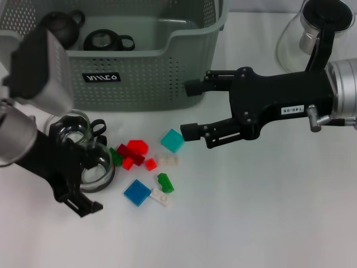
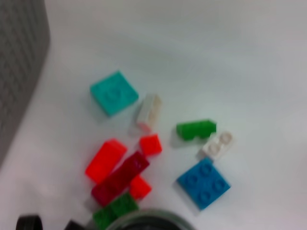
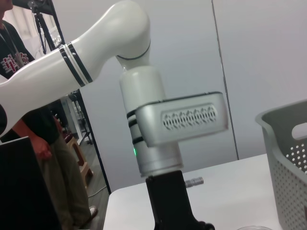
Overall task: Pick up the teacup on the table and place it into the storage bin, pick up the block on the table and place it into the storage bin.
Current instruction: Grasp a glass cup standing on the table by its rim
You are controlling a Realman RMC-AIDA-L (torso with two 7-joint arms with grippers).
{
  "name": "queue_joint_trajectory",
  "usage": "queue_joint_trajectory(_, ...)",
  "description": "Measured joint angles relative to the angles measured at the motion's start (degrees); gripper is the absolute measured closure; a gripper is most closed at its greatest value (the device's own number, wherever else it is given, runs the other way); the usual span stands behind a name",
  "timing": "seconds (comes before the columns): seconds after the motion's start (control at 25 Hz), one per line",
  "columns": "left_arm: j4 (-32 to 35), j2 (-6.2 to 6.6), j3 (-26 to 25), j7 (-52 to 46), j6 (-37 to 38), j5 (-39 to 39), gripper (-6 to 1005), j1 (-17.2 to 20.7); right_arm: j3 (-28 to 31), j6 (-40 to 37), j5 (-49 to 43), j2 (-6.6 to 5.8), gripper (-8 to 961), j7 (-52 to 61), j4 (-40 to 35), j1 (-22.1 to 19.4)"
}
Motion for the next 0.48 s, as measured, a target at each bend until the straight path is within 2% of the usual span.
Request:
queue_joint_trajectory(0.16,-0.07,-0.02,4.84,-3.41,-2.77,2.92,61,0.82,-0.09,0.19,-1.22,0.04,6,-1.01,1.32,0.46)
queue_joint_trajectory(0.48,-0.73,-0.13,7.09,-5.84,-5.06,3.6,61,1.17,-0.84,0.65,-7.89,0.24,5,-0.02,2.12,2.03)
